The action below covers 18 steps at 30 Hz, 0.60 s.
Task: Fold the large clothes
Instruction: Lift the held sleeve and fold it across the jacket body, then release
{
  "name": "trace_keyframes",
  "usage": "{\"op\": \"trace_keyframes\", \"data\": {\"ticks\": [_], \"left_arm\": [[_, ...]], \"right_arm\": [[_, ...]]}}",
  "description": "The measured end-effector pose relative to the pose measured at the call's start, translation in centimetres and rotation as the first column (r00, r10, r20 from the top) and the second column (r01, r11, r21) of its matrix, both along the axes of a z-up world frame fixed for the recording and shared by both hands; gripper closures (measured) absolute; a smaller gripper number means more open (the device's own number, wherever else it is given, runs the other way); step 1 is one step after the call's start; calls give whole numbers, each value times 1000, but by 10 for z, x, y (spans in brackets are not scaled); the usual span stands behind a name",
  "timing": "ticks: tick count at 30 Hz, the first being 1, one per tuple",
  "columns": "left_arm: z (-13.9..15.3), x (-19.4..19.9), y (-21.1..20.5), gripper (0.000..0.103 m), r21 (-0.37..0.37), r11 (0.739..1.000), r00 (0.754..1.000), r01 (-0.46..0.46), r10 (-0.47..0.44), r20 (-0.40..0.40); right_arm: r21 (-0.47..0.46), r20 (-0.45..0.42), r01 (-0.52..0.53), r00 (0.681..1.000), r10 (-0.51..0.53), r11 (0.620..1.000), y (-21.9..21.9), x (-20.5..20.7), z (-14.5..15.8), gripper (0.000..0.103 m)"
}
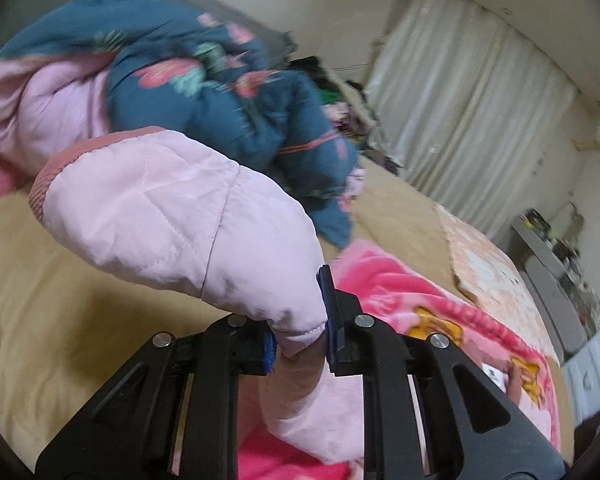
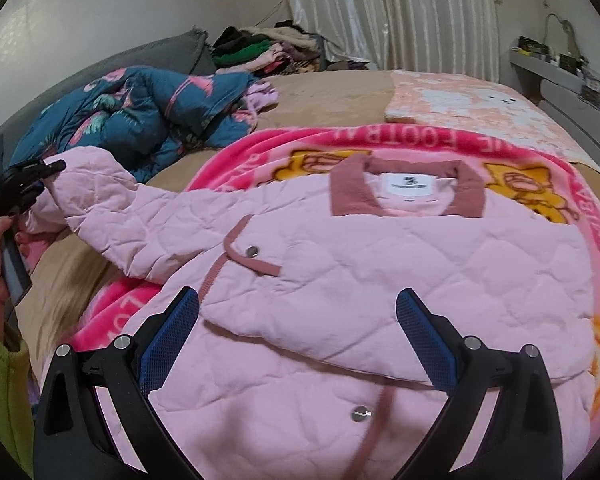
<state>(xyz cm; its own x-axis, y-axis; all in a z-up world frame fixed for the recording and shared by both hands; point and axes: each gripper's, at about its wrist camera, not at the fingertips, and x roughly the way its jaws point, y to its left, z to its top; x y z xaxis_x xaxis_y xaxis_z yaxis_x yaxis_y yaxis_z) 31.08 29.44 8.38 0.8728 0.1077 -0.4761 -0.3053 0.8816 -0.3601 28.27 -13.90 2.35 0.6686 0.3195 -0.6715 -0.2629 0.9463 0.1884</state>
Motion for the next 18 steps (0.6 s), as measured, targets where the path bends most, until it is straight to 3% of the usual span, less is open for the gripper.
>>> {"op": "trace_keyframes", "data": {"ticks": [11,18], "left_arm": [[25,-9,-98,93,121,974,978,192,-200,56],[37,-21,-174,94,228,910,925,346,-371,76]], "right_arm": [[-8,37,80,996,-80,997,-45,-18,11,5],[-47,91,167,983,-162,985,-80,-29,16,5]]}}
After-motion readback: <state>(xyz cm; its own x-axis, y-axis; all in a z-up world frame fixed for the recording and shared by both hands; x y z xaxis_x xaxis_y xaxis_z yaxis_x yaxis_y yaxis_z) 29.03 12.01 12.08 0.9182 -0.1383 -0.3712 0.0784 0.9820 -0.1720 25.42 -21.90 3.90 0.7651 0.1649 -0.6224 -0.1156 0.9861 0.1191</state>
